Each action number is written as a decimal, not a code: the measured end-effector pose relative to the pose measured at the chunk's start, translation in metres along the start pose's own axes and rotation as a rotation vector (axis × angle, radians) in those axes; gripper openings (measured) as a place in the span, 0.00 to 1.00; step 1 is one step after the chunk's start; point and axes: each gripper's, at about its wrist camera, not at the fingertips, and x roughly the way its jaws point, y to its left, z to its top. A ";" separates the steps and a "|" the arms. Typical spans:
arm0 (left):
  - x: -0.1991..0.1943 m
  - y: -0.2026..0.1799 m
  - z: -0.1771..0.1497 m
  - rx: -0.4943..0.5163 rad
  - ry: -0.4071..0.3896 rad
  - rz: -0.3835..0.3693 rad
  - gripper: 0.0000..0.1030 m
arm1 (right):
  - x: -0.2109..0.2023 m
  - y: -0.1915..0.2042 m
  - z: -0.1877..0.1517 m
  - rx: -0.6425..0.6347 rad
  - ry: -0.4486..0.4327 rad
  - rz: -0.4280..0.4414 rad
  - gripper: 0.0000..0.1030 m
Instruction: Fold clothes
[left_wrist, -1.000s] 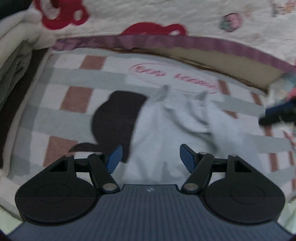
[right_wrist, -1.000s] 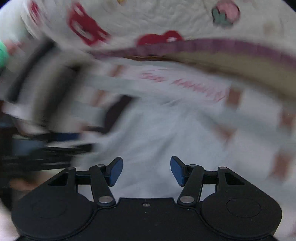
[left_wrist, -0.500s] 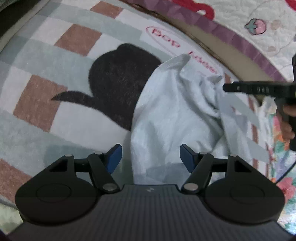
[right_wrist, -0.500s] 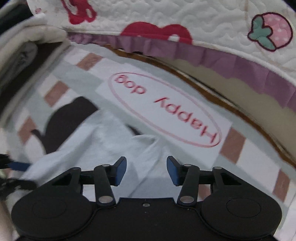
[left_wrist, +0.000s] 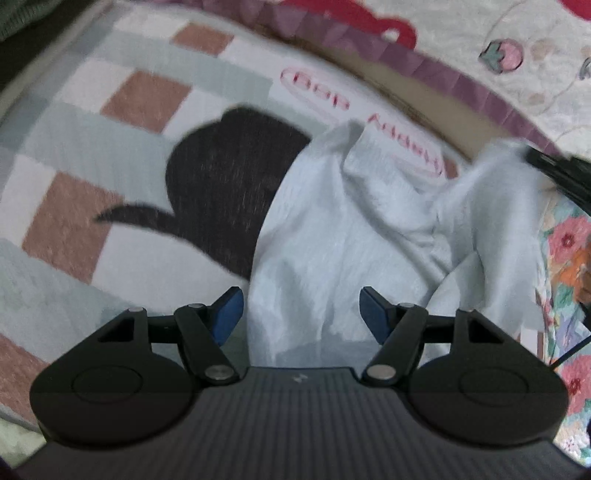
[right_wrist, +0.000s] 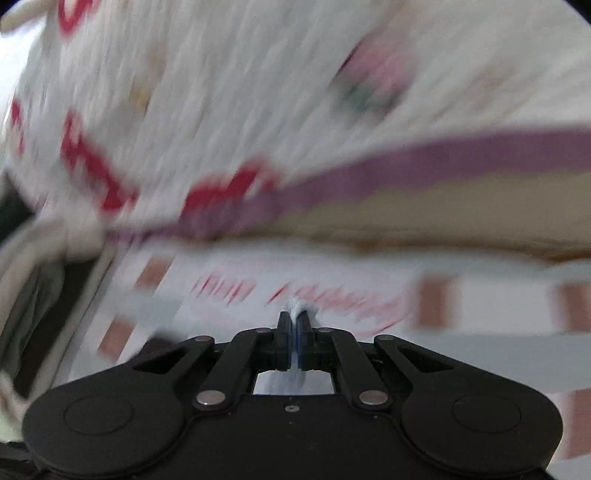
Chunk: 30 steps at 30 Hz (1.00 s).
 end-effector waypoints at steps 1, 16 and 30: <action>-0.004 -0.001 0.001 -0.006 -0.025 0.001 0.67 | -0.023 -0.006 0.002 -0.020 -0.051 -0.060 0.05; -0.003 -0.019 -0.005 0.051 0.022 -0.097 0.70 | -0.098 -0.092 -0.099 -0.038 0.265 -0.467 0.09; 0.012 -0.004 0.001 -0.070 0.067 -0.191 0.68 | -0.059 -0.087 -0.033 -0.159 0.287 -0.143 0.49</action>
